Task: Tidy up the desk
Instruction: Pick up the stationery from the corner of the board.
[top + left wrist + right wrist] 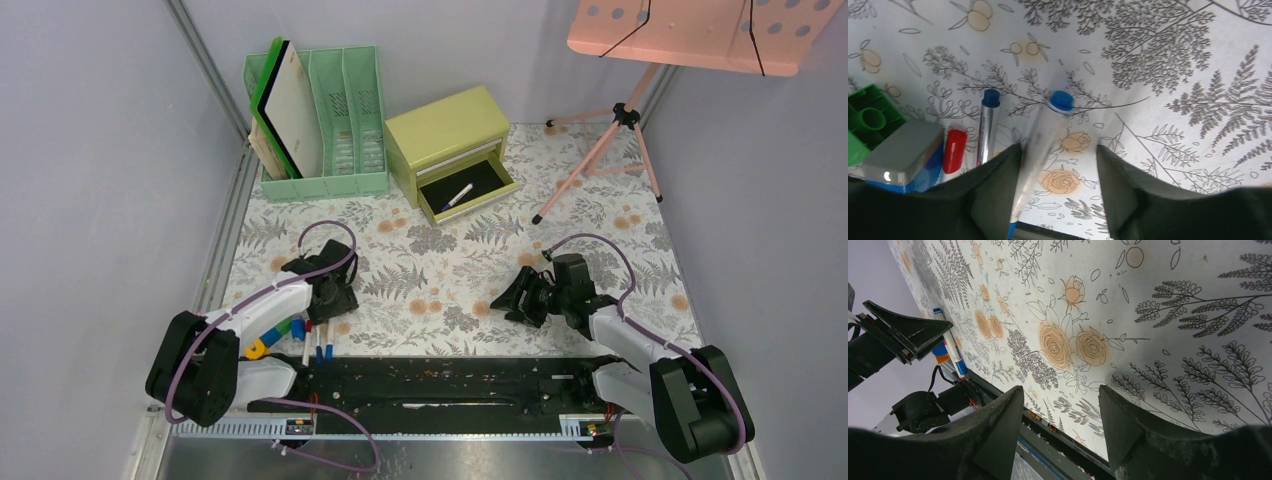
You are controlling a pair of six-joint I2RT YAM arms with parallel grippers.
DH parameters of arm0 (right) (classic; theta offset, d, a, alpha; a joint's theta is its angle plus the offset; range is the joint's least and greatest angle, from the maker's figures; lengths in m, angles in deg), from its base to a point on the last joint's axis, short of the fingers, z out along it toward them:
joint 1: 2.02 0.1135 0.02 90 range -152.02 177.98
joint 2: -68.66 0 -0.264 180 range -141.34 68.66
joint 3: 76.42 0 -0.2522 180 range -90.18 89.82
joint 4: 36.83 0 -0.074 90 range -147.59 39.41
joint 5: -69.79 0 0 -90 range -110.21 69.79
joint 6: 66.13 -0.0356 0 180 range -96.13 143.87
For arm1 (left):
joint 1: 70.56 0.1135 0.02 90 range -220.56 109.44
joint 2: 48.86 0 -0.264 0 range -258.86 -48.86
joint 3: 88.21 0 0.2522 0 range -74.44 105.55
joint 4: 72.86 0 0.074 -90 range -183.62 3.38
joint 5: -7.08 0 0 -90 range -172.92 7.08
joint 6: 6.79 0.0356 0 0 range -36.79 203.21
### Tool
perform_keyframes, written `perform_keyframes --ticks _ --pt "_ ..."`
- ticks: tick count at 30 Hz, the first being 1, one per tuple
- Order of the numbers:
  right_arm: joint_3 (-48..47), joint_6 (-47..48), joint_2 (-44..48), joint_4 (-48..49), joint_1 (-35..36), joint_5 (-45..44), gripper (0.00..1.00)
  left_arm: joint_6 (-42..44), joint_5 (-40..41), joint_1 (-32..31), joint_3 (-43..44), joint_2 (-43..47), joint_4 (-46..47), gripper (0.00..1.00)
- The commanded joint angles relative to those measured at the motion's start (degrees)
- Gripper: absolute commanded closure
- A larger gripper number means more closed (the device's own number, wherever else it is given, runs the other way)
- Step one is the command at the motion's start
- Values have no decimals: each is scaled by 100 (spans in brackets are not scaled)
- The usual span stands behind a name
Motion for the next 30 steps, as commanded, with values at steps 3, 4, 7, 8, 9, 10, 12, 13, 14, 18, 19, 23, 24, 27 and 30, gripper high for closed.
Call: perform_keyframes --ticks 3,4,7,8,9,10,12,13,14,18,19,23,24,27,30 --pt "-54 42 152 -88 -23 94 36 87 -291 8 4 -297 271 66" --pt "-61 41 181 -108 -28 95 36 86 -322 6 -15 -285 301 73" --pt "-86 70 278 -164 -23 105 36 100 -458 10 -53 -203 388 92" --pt "-97 86 315 -169 -23 120 35 101 -503 9 -50 -158 407 96" --pt "-114 124 352 -348 -23 142 33 131 -577 10 -50 -101 453 100" --pt "-135 170 402 -437 -23 146 30 157 -650 7 -49 -19 472 100" --pt "-171 267 535 -592 -23 141 23 228 -820 6 -22 176 509 100" --pt "-204 312 611 -674 -23 139 20 262 -916 10 -9 261 533 100" --pt "-224 352 677 -743 -23 124 18 320 -1021 1 10 404 554 100" --pt "-314 520 940 -1030 -23 121 11 620 -1808 -22 33 850 828 100" --pt "-345 550 972 -1093 -23 139 10 656 -1999 -35 21 978 940 100" --pt "-417 613 995 -1149 -26 402 10 602 -2860 -48 -128 1501 1543 100" --pt "-424 626 998 -1134 -23 495 10 528 -3058 -42 -227 1625 1762 100" --pt "-418 600 1005 -988 -23 783 10 144 -3739 -50 -593 1991 2712 100" --pt "-312 317 973 -520 -23 1222 9 -510 -4595 -68 -1199 2185 4675 100"
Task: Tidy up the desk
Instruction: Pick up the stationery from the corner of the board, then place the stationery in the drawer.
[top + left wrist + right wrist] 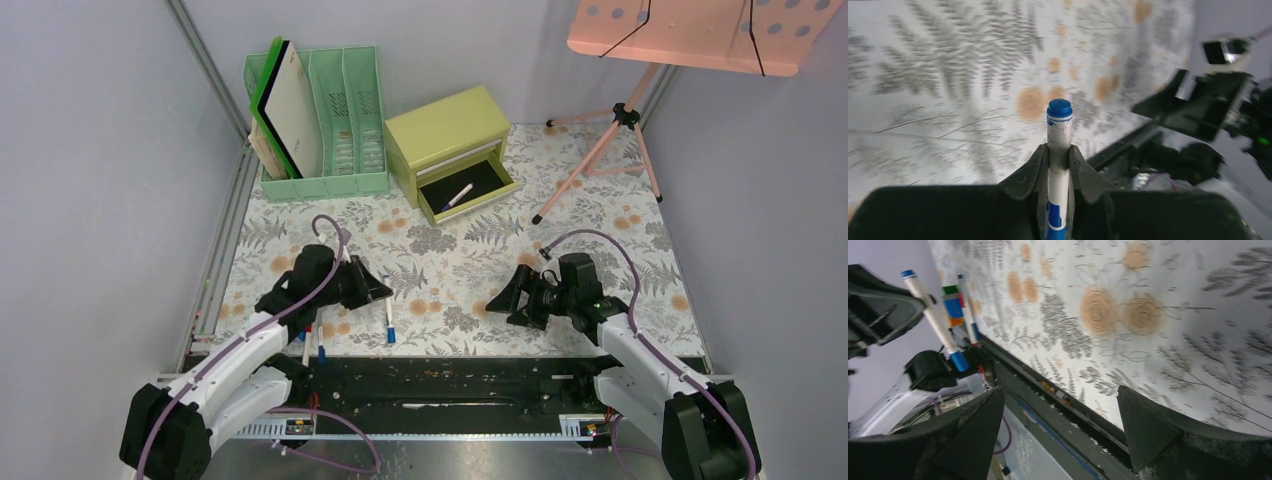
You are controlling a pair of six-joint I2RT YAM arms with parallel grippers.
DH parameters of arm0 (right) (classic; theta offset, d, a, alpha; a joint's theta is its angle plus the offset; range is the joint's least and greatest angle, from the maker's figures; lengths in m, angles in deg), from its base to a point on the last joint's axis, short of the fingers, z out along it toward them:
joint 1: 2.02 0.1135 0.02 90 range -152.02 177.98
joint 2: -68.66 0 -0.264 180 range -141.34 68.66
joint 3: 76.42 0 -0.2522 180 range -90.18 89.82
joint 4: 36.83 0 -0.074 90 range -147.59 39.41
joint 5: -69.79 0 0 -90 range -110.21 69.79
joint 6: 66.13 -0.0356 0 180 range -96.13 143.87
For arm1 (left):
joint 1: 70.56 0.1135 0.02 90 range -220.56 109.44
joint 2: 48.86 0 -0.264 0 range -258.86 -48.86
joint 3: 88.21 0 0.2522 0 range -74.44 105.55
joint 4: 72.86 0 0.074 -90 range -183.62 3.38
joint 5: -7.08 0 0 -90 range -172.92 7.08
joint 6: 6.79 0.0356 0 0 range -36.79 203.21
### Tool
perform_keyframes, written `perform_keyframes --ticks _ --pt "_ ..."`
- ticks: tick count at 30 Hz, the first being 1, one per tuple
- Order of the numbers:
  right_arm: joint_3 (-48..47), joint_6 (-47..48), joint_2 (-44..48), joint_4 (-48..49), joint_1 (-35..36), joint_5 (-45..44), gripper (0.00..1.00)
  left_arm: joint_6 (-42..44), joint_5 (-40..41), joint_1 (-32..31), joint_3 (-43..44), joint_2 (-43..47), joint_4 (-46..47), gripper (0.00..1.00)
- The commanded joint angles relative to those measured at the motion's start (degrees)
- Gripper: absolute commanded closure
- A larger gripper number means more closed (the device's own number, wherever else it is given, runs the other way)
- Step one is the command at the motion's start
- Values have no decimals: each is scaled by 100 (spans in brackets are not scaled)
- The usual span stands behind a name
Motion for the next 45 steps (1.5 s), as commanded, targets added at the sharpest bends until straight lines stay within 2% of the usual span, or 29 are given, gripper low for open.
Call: perform_keyframes --ticks 1,3,6,9,15,18,24,34,44,45 --pt "-58 -271 41 613 -19 826 9 -993 -1654 -47 -794 204 3072 100" --pt "9 -458 81 928 -10 1003 9 -1506 -1887 -96 -1103 134 4006 100" --pt "65 -737 175 1264 60 1151 10 -1776 -1885 -296 -1261 -2 4722 100" --pt "67 -1076 229 1673 289 1202 10 -1756 -1820 -557 -1142 -153 4878 100" --pt "-216 -1511 -94 2351 1353 908 13 -1825 -1837 -879 -880 -604 5154 100" --pt "-258 -1923 -385 3217 1847 853 15 -1906 -1881 -955 -822 -767 5377 100" --pt "-408 -2517 -971 4558 2533 665 26 -2036 -1828 -1071 -827 -839 5660 100" --pt "-906 -3223 -2154 6051 3168 500 52 -2058 -1645 -1098 -889 -612 5517 100" --pt "-861 -3274 -2277 6218 3277 352 90 -2015 -1454 -1092 -1003 -306 5285 100" --pt "-831 -3258 -2261 6207 3273 339 93 -1998 -1430 -1099 -1013 -275 5248 97"
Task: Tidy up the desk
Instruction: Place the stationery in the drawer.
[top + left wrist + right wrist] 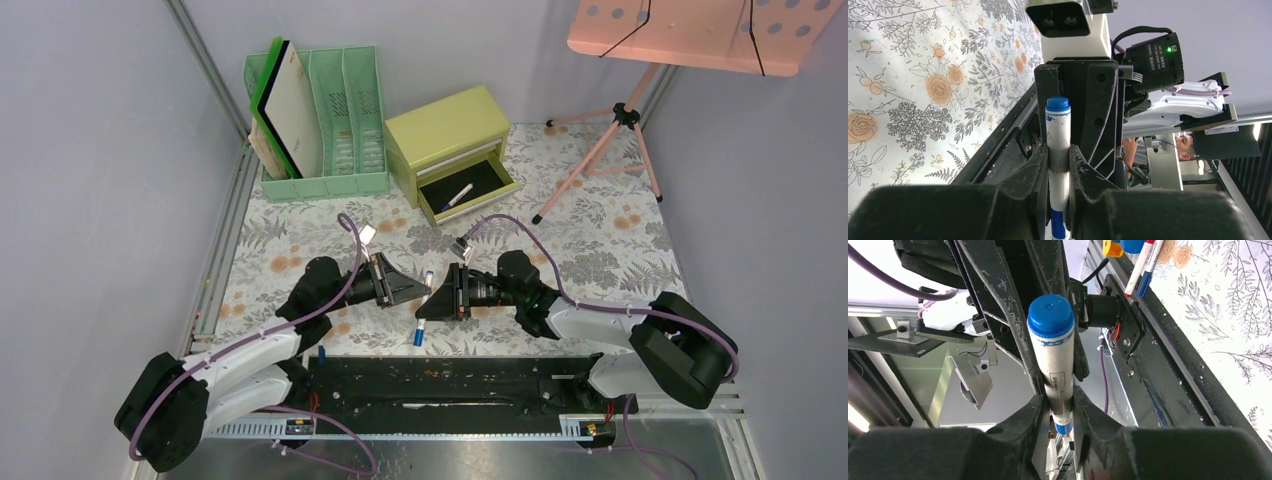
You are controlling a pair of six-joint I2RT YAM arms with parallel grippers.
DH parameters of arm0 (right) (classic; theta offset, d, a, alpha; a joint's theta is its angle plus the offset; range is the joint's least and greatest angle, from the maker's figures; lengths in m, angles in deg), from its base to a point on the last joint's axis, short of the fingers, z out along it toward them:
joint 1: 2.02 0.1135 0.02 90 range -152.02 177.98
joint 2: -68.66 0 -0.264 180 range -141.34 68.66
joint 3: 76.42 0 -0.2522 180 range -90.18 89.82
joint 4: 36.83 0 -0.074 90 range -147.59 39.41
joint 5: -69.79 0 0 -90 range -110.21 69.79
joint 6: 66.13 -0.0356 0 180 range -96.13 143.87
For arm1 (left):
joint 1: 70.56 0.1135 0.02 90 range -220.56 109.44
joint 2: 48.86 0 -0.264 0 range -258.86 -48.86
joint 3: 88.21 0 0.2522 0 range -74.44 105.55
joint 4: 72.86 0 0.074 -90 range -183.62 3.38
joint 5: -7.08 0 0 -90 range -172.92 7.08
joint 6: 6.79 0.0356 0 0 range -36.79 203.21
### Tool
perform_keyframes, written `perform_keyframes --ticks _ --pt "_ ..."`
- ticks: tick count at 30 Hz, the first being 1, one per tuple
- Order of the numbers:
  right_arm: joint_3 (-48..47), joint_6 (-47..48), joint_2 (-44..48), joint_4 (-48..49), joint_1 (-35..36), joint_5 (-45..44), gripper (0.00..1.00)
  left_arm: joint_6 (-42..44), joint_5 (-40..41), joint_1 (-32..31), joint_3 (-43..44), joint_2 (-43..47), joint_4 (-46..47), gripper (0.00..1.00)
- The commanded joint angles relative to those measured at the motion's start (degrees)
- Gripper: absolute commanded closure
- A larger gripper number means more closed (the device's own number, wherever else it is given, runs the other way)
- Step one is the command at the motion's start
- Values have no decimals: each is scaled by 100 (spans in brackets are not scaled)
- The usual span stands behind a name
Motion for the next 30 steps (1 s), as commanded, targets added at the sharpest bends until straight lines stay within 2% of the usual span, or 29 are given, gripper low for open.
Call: perform_keyframes --ticks 1,2,4,5,8,13,18,24,30 --pt "-102 -124 139 558 68 -152 96 215 216 -20 28 209 78 93" --pt "-73 -111 151 548 68 -168 98 236 229 -22 22 231 44 84" --pt "-44 -93 155 535 68 -173 100 273 292 -18 24 304 -67 53" --pt "-35 -84 151 528 67 -173 100 297 339 -21 21 341 -138 41" --pt "-14 -50 175 447 68 -150 100 407 558 -18 25 542 -469 19" --pt "-34 243 461 -177 68 -252 100 960 1498 2 212 1282 -2234 16" --pt "-194 831 885 -1359 66 -427 100 1779 2733 35 620 2023 -4324 14" --pt "-300 1428 1282 -2500 51 -729 100 2564 4015 44 1187 2370 -6129 14" --pt "-386 1618 1496 -3431 -13 -1209 100 1790 5982 41 1449 2129 -7117 12"
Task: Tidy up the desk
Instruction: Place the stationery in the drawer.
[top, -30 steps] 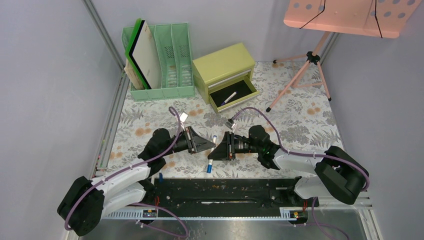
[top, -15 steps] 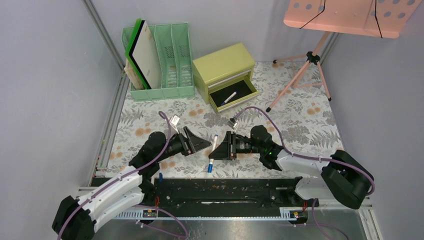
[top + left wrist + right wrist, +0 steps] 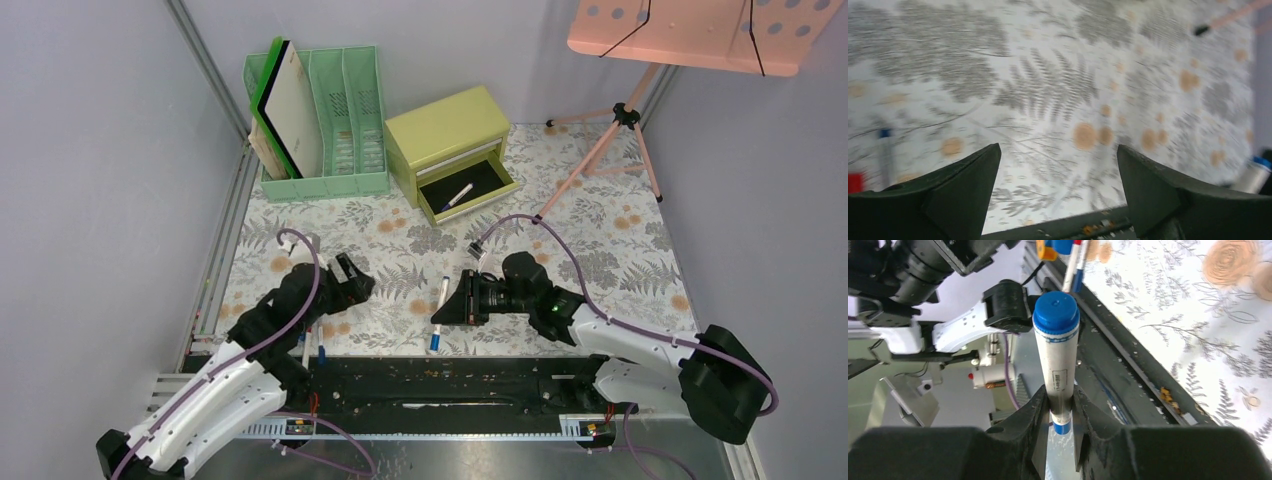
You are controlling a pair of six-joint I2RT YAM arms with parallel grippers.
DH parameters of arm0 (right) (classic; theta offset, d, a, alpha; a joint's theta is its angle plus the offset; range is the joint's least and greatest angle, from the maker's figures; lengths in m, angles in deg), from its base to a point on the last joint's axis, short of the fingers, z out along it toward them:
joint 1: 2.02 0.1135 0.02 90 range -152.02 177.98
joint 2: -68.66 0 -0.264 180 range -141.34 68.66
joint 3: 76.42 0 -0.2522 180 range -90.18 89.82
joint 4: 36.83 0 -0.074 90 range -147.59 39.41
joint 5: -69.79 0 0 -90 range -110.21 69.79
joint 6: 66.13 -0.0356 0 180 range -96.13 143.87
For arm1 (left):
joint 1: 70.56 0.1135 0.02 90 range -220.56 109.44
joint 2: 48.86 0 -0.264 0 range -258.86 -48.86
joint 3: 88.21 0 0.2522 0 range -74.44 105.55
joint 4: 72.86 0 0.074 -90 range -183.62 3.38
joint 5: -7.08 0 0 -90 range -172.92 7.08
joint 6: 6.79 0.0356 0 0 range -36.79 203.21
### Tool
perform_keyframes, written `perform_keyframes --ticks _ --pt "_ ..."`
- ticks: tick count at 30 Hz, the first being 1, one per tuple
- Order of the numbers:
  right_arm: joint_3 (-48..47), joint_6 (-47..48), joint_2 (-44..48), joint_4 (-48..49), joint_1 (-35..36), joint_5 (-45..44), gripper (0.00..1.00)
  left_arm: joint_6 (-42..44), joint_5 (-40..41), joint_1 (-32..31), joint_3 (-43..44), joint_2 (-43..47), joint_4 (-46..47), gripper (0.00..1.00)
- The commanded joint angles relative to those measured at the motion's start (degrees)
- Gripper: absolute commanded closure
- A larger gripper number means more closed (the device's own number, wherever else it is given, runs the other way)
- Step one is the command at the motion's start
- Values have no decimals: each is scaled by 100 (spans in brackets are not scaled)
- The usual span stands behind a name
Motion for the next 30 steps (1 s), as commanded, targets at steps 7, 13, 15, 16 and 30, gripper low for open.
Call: perform_keyframes --ticks 7,13,15,16,30 --pt "-323 549 208 -1487 -291 -526 100 -493 1936 24 522 -729 -1127 11" --pt "-351 537 22 -1596 -884 -355 100 -158 1526 27 715 -1007 -1145 10" --pt "-445 623 -118 -1593 -1141 -257 100 -101 1448 30 733 -997 -1110 10" --pt "-507 682 -207 -1595 -1250 -187 100 -85 1417 25 743 -972 -1106 10" --pt "-2706 1261 -2040 -2075 -2388 353 100 517 665 27 331 765 -354 10"
